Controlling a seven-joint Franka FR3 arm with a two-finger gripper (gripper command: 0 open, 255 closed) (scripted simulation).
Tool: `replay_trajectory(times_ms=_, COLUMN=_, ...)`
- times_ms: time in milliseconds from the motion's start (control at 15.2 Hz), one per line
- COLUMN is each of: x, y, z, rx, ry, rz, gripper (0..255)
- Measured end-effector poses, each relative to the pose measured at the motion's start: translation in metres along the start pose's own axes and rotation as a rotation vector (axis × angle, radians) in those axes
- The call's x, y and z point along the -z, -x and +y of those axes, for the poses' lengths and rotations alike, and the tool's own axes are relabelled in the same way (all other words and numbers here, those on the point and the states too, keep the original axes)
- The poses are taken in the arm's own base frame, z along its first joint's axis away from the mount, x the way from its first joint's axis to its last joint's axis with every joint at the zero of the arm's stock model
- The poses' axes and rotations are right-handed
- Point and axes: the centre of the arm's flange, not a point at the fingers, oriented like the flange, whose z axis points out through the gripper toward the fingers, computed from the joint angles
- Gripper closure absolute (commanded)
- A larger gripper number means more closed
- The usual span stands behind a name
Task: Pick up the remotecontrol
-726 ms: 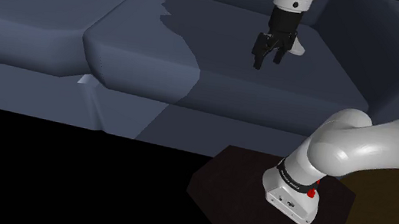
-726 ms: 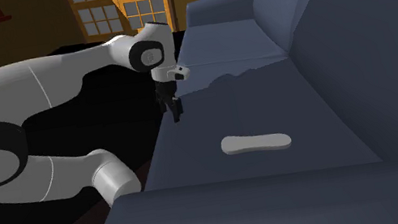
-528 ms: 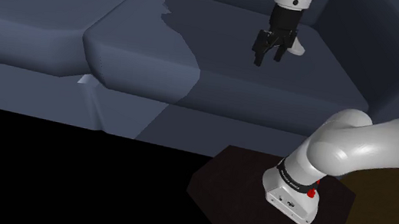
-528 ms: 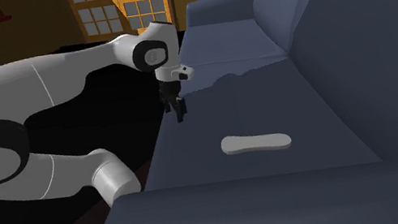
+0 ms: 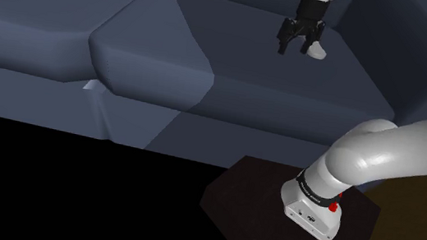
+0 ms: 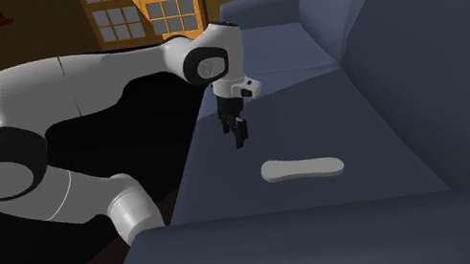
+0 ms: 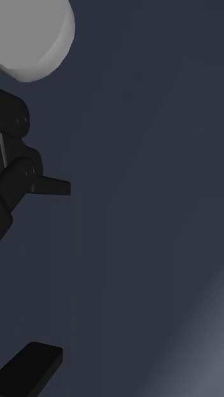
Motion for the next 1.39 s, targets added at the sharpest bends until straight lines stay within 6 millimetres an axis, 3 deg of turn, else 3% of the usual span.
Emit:
replay_trajectory(times_ms=396, x=0.013, y=-0.048, z=0.065, rx=-0.142, ry=-0.014, rz=0.026, gripper=0)
replay_trajectory(times_ms=1122, x=0.027, y=-0.090, z=0.197, rx=-0.394, ry=-0.040, rz=0.071, gripper=0)
replay_trajectory(times_ms=1386, x=0.012, y=-0.095, z=0.204, rx=-0.409, ry=-0.040, rz=0.074, gripper=0)
